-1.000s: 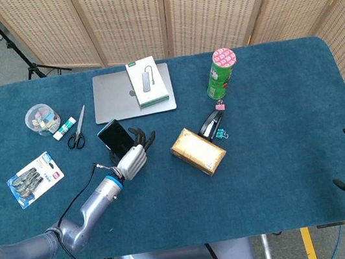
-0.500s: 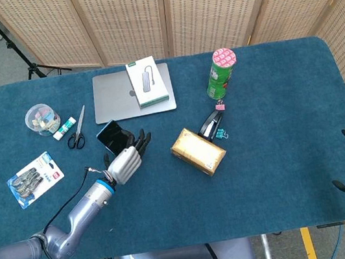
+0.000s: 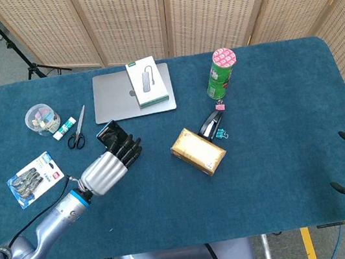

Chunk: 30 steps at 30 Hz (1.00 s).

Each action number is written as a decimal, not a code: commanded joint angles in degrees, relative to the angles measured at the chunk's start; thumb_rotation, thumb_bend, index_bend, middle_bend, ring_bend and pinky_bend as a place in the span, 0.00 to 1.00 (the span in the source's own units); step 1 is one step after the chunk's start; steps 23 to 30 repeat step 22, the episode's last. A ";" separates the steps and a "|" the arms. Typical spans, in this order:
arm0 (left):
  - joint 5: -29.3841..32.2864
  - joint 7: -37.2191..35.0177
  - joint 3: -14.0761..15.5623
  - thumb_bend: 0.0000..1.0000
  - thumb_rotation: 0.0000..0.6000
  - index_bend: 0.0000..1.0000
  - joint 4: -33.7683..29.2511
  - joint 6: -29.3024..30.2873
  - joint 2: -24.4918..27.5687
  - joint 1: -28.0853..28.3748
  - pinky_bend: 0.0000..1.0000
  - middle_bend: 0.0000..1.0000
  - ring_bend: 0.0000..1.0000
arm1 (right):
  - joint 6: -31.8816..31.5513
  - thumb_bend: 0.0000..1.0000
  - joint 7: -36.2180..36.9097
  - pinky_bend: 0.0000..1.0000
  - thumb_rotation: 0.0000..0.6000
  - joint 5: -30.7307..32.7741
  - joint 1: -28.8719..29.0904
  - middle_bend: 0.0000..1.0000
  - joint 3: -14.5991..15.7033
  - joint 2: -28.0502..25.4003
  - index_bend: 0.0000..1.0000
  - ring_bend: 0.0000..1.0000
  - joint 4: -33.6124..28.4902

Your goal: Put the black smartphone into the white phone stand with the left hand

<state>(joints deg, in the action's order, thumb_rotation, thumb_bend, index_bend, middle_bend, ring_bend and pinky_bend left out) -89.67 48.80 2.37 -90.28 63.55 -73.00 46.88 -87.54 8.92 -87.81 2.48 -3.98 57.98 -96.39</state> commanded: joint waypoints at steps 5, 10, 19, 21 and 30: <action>-0.47 -37.68 1.62 0.00 1.00 0.07 4.16 26.27 1.99 -18.90 0.13 0.00 0.00 | -0.43 0.00 -1.23 0.00 1.00 -0.12 -0.12 0.00 0.00 0.44 0.00 0.00 -0.20; 7.31 -44.37 2.18 0.00 1.00 0.01 2.68 27.41 1.77 -26.59 0.11 0.00 0.00 | -1.05 0.00 -2.23 0.00 1.00 -0.29 -0.27 0.00 -0.13 0.74 0.00 0.00 -0.05; 10.83 -45.41 4.78 0.00 1.00 0.00 -4.88 23.81 6.33 -32.45 0.00 0.00 0.00 | -6.37 0.00 -10.61 0.00 1.00 -1.15 -1.26 0.00 -1.72 4.00 0.00 0.00 2.46; 10.57 -44.82 4.49 0.00 1.00 0.00 -5.26 24.06 6.37 -33.07 0.00 0.00 0.00 | -7.10 0.00 -11.50 0.00 1.00 -1.63 -1.45 0.00 -1.73 4.46 0.00 0.00 2.55; 10.46 -44.54 4.33 0.00 1.00 0.00 -5.49 24.07 6.37 -33.43 0.00 0.00 0.00 | -7.43 0.00 -11.70 0.00 1.00 -2.00 -1.53 0.00 -1.67 4.64 0.00 0.00 2.56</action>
